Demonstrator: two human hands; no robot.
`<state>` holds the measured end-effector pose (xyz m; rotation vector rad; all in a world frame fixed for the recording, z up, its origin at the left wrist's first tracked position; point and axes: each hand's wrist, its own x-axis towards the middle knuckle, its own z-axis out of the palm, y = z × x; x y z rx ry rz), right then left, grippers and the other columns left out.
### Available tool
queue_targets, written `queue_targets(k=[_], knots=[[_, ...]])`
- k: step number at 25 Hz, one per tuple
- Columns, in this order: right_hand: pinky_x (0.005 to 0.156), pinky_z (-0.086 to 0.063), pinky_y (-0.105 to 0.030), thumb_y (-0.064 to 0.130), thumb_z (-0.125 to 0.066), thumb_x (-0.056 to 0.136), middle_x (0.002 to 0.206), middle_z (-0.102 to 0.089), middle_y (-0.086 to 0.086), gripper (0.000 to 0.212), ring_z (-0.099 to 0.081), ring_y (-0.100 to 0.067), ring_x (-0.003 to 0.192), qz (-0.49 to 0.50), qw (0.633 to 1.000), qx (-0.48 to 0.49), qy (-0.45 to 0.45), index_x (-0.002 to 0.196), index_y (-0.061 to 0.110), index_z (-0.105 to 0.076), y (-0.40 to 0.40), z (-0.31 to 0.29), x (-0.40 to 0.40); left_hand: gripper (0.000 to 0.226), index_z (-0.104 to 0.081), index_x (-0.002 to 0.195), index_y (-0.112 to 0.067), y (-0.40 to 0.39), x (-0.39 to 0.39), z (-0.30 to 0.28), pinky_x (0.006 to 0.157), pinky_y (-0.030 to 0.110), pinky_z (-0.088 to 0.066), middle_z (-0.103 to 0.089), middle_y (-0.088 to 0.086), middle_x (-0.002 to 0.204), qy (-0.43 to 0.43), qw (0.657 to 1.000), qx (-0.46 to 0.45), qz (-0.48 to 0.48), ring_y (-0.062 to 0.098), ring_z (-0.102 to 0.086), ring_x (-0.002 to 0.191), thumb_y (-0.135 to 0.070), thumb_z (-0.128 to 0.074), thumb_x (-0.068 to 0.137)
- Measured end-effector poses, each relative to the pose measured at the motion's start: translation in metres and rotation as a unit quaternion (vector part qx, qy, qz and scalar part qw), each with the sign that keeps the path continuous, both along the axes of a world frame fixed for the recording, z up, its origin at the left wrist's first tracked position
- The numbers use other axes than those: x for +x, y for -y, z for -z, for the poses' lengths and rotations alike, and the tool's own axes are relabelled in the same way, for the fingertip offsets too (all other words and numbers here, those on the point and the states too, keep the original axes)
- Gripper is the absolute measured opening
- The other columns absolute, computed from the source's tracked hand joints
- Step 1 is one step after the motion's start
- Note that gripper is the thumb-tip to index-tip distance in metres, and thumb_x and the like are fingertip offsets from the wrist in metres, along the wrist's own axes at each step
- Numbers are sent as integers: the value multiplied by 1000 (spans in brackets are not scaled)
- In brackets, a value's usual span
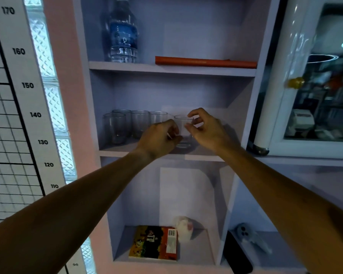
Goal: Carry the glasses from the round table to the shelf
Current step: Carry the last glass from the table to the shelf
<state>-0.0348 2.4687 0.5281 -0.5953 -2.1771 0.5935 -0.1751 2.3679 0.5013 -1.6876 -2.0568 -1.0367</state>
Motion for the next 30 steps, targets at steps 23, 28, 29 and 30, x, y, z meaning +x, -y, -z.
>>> queue_targets(k=[23, 28, 29, 30], knots=[[81, -54, -25, 16, -69, 87, 119, -65, -6, 37, -62, -18, 92, 59, 997, 35, -22, 122, 22, -60, -2, 6, -37, 35, -66, 120, -23, 20, -15, 3, 86, 26, -51, -73, 1, 114, 29, 997, -21, -66, 22, -68, 103, -37, -67, 88], [84, -55, -28, 14, -62, 92, 114, -64, -7, 27, -62, -17, 88, -100, 987, 123, 8, 119, 19, -64, 31, 2, -75, 17, -74, 97, -24, 70, -40, 7, 59, 10, -41, -72, -11, 88, -37, 991, 9, -127, 9, -67, 81, -35, -63, 90], [86, -55, -30, 14, -59, 94, 118, -64, -8, 29, -63, -18, 94, -129, 984, 122, 25, 123, 19, -62, 39, -1, -85, 17, -75, 93, -22, 81, -46, 7, 55, 9, -34, -74, -7, 84, -61, 987, 19, -148, 12, -68, 76, -33, -62, 91], [90, -54, -31, 15, -57, 96, 122, -62, -9, 32, -63, -21, 100, -147, 980, 125, 41, 127, 21, -59, 48, -3, -95, 19, -76, 87, -21, 91, -51, 7, 53, 10, -31, -75, -3, 81, -78, 982, 28, -167, 15, -68, 71, -33, -61, 92]])
